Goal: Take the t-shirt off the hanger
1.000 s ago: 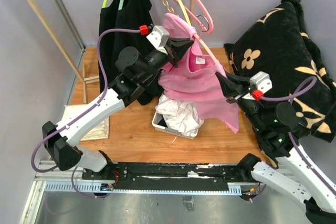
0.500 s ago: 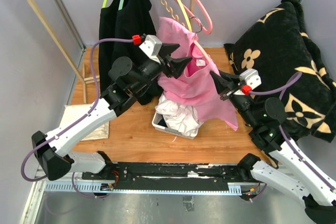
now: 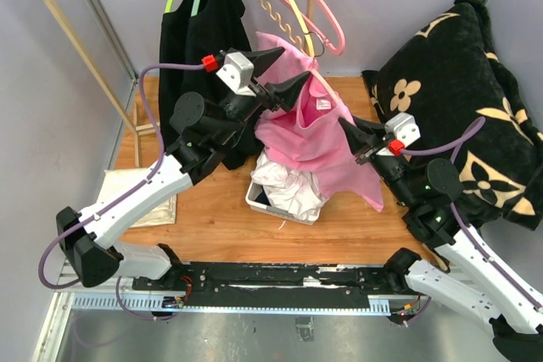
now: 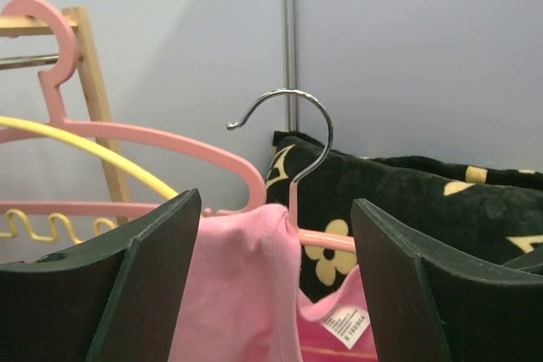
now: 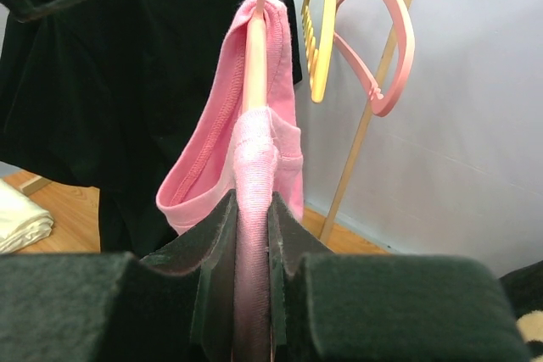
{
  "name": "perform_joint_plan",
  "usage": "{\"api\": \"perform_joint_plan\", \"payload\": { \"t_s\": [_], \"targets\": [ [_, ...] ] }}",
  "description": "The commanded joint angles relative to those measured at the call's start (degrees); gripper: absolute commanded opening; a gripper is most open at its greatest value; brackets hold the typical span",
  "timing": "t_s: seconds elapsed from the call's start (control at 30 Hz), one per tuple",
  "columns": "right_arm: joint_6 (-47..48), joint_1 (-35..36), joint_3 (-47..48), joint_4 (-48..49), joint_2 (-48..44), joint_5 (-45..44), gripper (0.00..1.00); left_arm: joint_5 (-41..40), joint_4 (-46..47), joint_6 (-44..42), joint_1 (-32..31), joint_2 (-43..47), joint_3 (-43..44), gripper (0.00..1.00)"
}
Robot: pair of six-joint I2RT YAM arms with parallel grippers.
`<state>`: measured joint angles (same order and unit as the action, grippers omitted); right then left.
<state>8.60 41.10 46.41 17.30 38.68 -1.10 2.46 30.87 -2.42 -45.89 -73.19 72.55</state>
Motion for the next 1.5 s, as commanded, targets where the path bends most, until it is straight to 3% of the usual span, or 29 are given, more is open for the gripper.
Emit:
{"api": "perform_joint_plan", "payload": {
  "t_s": [0.0,0.27,0.5,0.73,0.87,1.0,1.07,1.1,1.2,1.27,1.33,1.47],
  "targets": [
    [-0.33,0.98,0.13,4.30,-1.54,1.78,0.01,3.51,1.91,-3.54,-0.25,-3.17,4.06,0.75],
    [-1.04,0.99,0.37,3.80,-1.95,2.75,0.01,5.33,-0.53,-5.83,-0.25,-7.31,7.80,0.72],
    [-1.26,0.95,0.25,3.49,-2.63,2.82,0.01,4.90,-2.94,-5.94,-0.25,-8.79,9.12,0.53],
    [-1.58,1.00,0.59,3.37,-2.73,3.36,0.01,4.75,-5.25,-5.68,-0.25,-9.79,10.25,0.41],
    [-1.61,1.00,0.72,3.11,-2.55,3.56,0.01,5.27,-6.33,-5.40,-0.25,-10.43,11.45,0.27],
    [-1.44,0.99,0.83,2.70,-2.71,3.50,0.01,5.95,-7.11,-4.53,-0.25,-11.07,12.35,0.04],
    [-1.40,0.97,1.06,2.33,-2.68,3.28,0.01,6.06,-7.68,-4.01,-0.25,-11.37,12.75,0.01],
    [-1.35,0.98,1.38,1.74,-2.66,3.04,0.03,5.96,-7.79,-3.74,-0.25,-11.44,12.87,0.01],
    [-0.91,0.97,2.86,-1.33,-2.23,2.77,0.40,3.00,-7.76,-2.33,-0.25,-11.20,13.40,0.00],
    [-0.51,0.99,3.43,-2.94,-2.04,2.64,0.56,-0.20,-8.03,-1.91,-0.21,-11.05,14.29,0.01],
    [-0.22,0.99,3.84,-4.47,-2.17,2.29,0.65,-2.82,-9.78,-2.08,0.02,-11.52,16.18,0.00],
    [-0.21,0.99,3.59,-6.65,-3.39,1.56,0.69,-3.65,-13.91,-2.92,0.99,-13.23,21.34,0.00]
  ]
}}
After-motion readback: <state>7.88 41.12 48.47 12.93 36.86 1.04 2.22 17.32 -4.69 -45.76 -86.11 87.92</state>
